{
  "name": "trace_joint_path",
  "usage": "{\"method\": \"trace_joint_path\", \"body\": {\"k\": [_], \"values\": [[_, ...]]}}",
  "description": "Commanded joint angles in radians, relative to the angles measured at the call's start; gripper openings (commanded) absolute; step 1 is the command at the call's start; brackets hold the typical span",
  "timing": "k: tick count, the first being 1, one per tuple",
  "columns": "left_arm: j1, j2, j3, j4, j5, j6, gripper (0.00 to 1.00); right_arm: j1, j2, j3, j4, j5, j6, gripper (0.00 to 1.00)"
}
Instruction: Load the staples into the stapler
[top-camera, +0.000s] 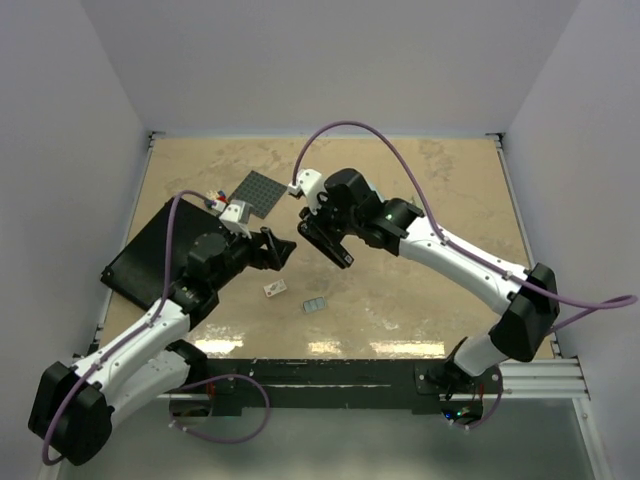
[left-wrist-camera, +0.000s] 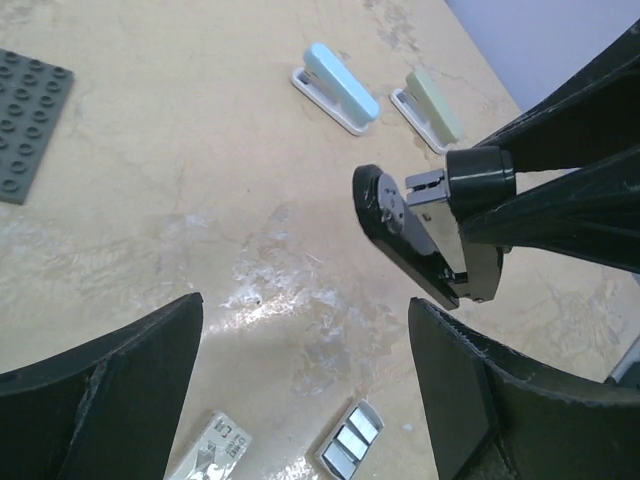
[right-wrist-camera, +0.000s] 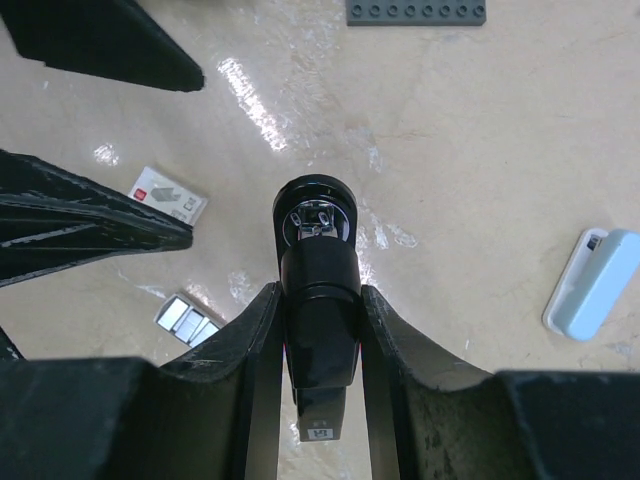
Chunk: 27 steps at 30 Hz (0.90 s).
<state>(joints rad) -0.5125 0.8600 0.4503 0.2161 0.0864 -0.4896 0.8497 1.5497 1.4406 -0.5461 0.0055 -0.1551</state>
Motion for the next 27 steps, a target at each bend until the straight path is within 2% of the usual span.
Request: {"method": "trace_joint_path", "body": {"k": [1, 6, 9, 12, 16, 19, 27], "values": [[0.009, 0.051, 0.088, 0.112, 0.209, 0.126, 0.88, -0.001, -0.075, -0.065, 0.132, -0.079, -0.061, 0.00], [0.046, 0.044, 0.166, 0.019, 0.420, 0.454, 0.91, -0.001, -0.186, -0.135, 0.164, -0.160, -0.164, 0.00], [0.055, 0.034, 0.171, -0.018, 0.548, 0.600, 0.92, -0.001, -0.238, -0.172, 0.186, -0.191, -0.192, 0.00], [0.055, 0.034, 0.157, 0.000, 0.645, 0.670, 0.93, -0.001, -0.312, -0.203, 0.202, -0.263, -0.236, 0.00], [0.055, 0.051, 0.165, 0.086, 0.801, 0.688, 0.91, -0.003, -0.394, -0.239, 0.230, -0.376, -0.302, 0.00], [0.055, 0.083, 0.200, 0.108, 0.878, 0.692, 0.87, -0.001, -0.415, -0.246, 0.238, -0.389, -0.316, 0.00], [0.055, 0.131, 0.271, 0.157, 0.963, 0.645, 0.82, -0.001, -0.419, -0.244, 0.232, -0.394, -0.327, 0.00]]}}
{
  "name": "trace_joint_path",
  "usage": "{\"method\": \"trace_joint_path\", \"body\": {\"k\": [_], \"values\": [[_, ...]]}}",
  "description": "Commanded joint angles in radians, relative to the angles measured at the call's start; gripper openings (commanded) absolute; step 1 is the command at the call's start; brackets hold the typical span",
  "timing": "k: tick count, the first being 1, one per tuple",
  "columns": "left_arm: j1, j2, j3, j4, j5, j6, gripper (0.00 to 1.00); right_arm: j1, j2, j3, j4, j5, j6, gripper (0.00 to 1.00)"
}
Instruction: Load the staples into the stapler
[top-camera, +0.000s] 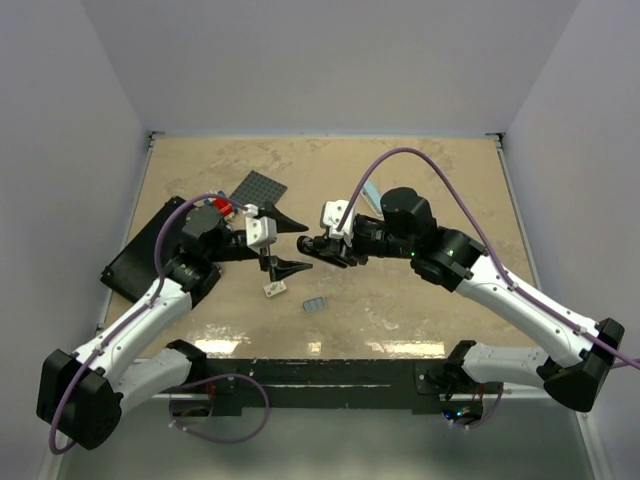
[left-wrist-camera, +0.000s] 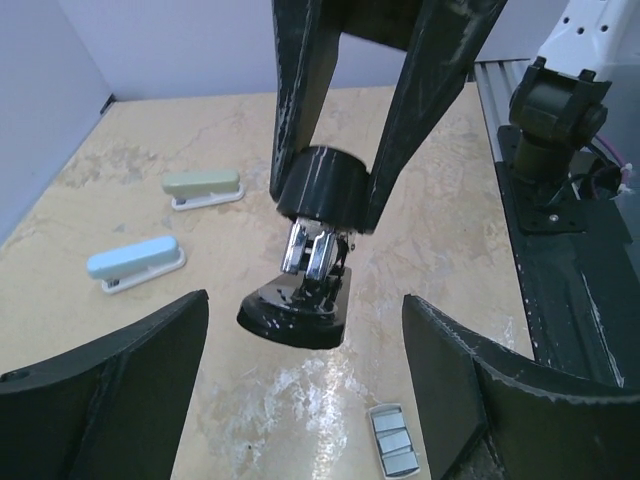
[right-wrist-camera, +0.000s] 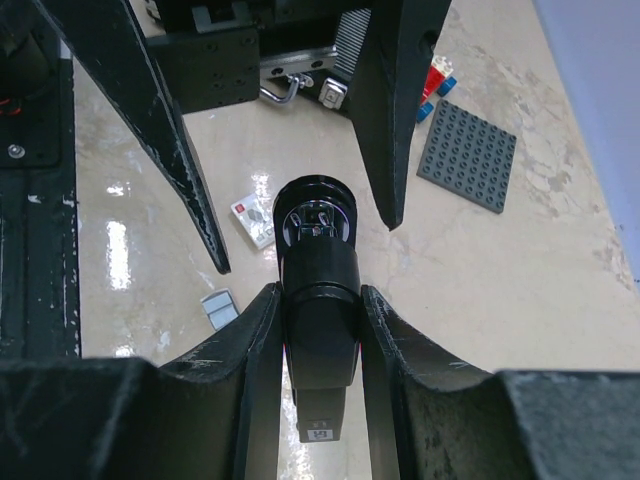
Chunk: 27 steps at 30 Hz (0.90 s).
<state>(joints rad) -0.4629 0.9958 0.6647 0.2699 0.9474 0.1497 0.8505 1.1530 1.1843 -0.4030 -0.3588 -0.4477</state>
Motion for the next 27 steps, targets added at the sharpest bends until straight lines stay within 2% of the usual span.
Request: {"method": "trace_joint_path", "body": {"k": [1, 11, 16, 22, 25, 27], "values": [[0.006, -0.005, 0.059, 0.112, 0.108, 0.005, 0.82, -0.002, -0.019, 0.012, 0.089, -0.029, -0.032, 0.00], [0.003, 0.030, 0.061, 0.120, 0.139, -0.018, 0.63, -0.002, -0.029, 0.009, 0.101, -0.045, -0.019, 0.00], [0.003, 0.038, 0.061, 0.112, 0.122, -0.015, 0.62, -0.002, -0.027, 0.006, 0.109, -0.052, -0.006, 0.00], [0.003, 0.055, 0.065, 0.080, 0.110, -0.006, 0.55, -0.002, -0.024, 0.003, 0.119, -0.054, -0.002, 0.00], [0.003, 0.058, 0.067, 0.065, 0.108, 0.002, 0.48, -0.002, -0.024, 0.001, 0.124, -0.060, 0.001, 0.00], [0.003, 0.056, 0.070, 0.033, 0.096, 0.025, 0.38, -0.002, -0.029, -0.002, 0.135, -0.057, 0.006, 0.00]]}}
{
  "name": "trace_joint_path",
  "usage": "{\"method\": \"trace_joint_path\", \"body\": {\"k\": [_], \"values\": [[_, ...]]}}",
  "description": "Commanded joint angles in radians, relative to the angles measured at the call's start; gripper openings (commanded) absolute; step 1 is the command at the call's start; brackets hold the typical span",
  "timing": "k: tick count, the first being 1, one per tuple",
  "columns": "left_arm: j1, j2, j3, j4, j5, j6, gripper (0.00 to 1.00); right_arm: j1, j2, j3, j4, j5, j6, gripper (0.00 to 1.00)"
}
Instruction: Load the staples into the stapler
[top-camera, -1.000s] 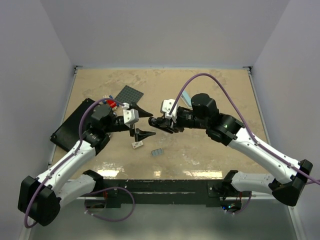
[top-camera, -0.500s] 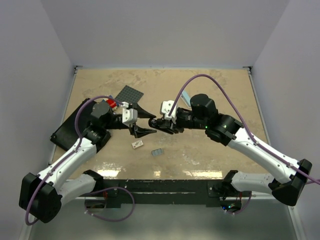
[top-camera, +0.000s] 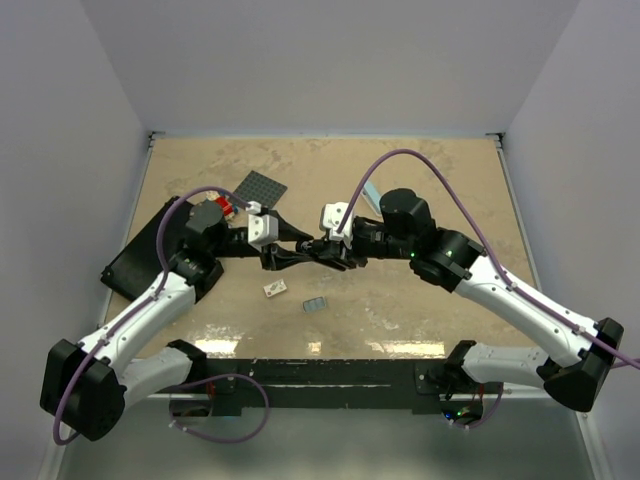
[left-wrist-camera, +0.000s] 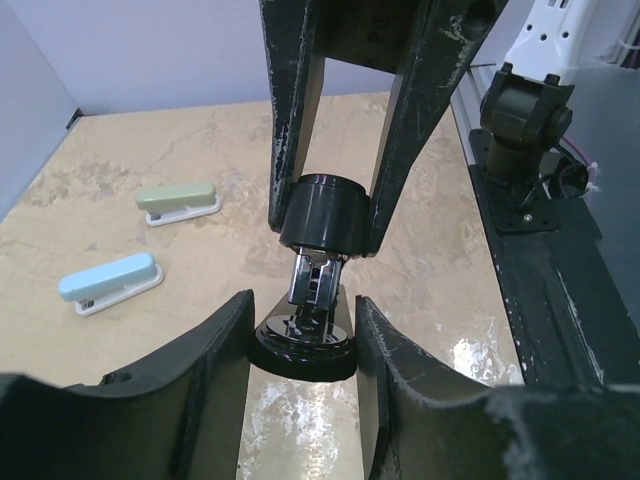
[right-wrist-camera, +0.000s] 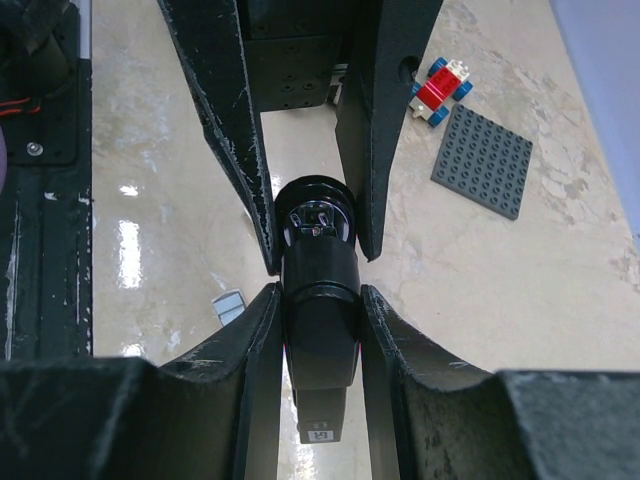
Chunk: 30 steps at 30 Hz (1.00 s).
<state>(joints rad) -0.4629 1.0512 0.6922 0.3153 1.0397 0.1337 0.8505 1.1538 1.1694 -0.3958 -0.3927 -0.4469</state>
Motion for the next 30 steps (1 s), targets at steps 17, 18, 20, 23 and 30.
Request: {"method": "trace_joint_path", "body": {"k": [17, 18, 20, 23, 30], "values": [[0.242, -0.034, -0.295, 0.763, -0.155, -0.543, 0.00, -0.252, -0.236, -0.227, 0.488, -0.196, 0.186, 0.00], [0.245, -0.031, -0.310, 0.771, -0.170, -0.552, 0.00, -0.269, -0.246, -0.238, 0.505, -0.196, 0.197, 0.00], [0.251, -0.034, -0.329, 0.801, -0.194, -0.584, 0.00, -0.290, -0.275, -0.272, 0.563, -0.186, 0.230, 0.00], [0.254, -0.037, -0.371, 0.811, -0.263, -0.617, 0.00, -0.343, -0.304, -0.323, 0.659, -0.169, 0.293, 0.00], [0.256, -0.042, -0.494, 0.918, -0.421, -0.744, 0.00, -0.494, -0.359, -0.428, 1.000, -0.182, 0.562, 0.00]]}}
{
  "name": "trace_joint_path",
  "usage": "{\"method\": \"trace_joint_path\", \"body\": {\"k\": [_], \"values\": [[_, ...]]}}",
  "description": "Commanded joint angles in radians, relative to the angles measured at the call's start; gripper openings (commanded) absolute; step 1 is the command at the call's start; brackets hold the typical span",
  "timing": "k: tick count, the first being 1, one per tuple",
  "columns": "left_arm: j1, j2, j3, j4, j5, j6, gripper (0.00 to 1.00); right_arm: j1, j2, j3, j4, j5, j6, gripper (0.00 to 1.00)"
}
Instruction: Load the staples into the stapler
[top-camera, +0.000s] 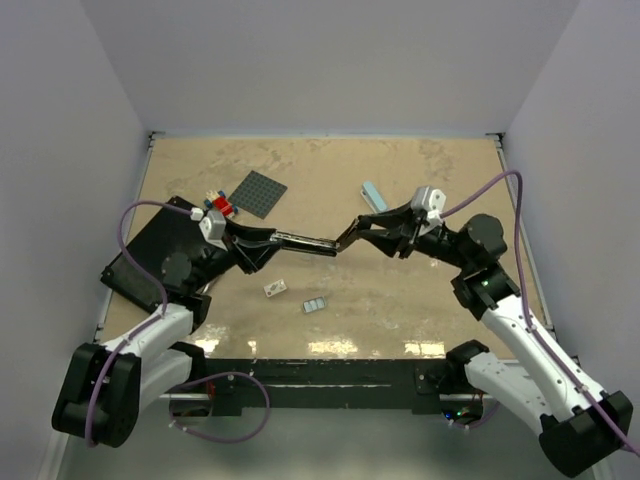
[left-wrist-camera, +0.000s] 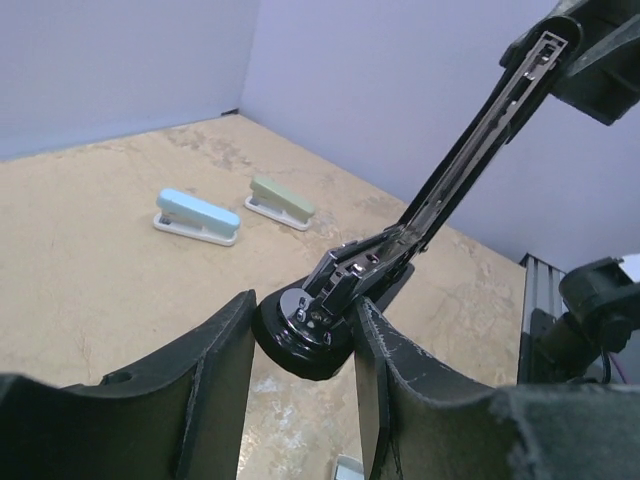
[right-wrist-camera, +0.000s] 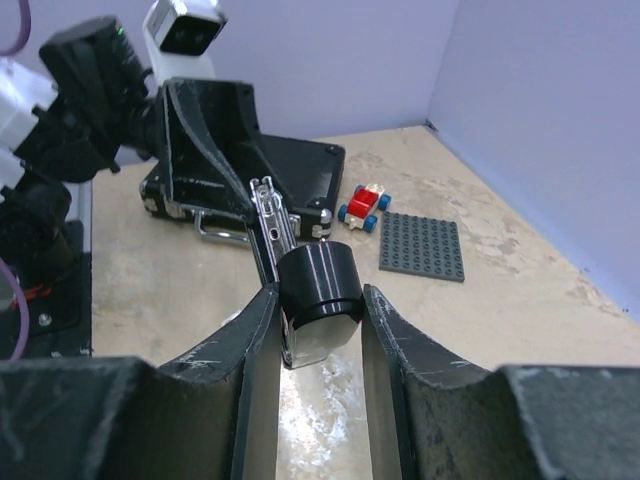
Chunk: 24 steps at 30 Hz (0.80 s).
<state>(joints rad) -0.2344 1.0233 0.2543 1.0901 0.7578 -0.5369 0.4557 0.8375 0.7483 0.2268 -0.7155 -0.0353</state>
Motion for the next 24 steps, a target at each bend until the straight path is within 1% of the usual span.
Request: {"method": "trace_joint_path", "body": {"k": [1, 3, 4, 9, 10, 11, 14, 15, 17, 20, 21, 23, 24], "values": [[0.027, -0.015, -0.062, 0.146, -0.147, -0.086, 0.00, -0.110, -0.041, -0.012, 0.437, 0.139, 0.173, 0.00], [0.027, -0.022, -0.076, 0.136, -0.167, -0.092, 0.00, -0.133, -0.031, -0.027, 0.508, 0.134, 0.251, 0.00], [0.027, -0.022, -0.082, 0.130, -0.175, -0.090, 0.00, -0.140, -0.029, -0.030, 0.573, 0.131, 0.276, 0.00], [0.027, -0.025, -0.110, 0.056, -0.176, -0.090, 0.00, -0.153, 0.012, -0.003, 0.677, 0.111, 0.371, 0.00], [0.027, -0.022, -0.113, 0.051, -0.175, -0.100, 0.00, -0.157, 0.023, -0.006, 0.759, 0.114, 0.397, 0.00], [0.026, -0.019, -0.118, 0.045, -0.175, -0.109, 0.00, -0.158, 0.034, -0.006, 0.801, 0.116, 0.452, 0.00], [0.026, 0.014, -0.130, 0.088, -0.137, -0.155, 0.00, -0.161, 0.089, 0.042, 0.867, 0.107, 0.498, 0.00], [0.024, 0.032, -0.132, 0.105, -0.130, -0.166, 0.02, -0.161, 0.101, 0.066, 0.881, 0.103, 0.511, 0.00], [0.026, 0.056, -0.135, 0.139, -0.118, -0.193, 0.07, -0.160, 0.139, 0.089, 0.924, 0.103, 0.532, 0.00], [0.026, 0.064, -0.136, 0.155, -0.110, -0.206, 0.23, -0.160, 0.184, 0.157, 0.892, 0.082, 0.516, 0.00], [0.024, 0.063, -0.136, 0.157, -0.109, -0.202, 0.32, -0.160, 0.192, 0.187, 0.879, 0.068, 0.508, 0.00], [0.024, 0.057, -0.133, 0.148, -0.104, -0.190, 0.44, -0.161, 0.205, 0.210, 0.843, 0.054, 0.483, 0.00], [0.026, 0.052, -0.130, 0.140, -0.104, -0.183, 0.53, -0.160, 0.215, 0.233, 0.826, 0.047, 0.471, 0.00]]}}
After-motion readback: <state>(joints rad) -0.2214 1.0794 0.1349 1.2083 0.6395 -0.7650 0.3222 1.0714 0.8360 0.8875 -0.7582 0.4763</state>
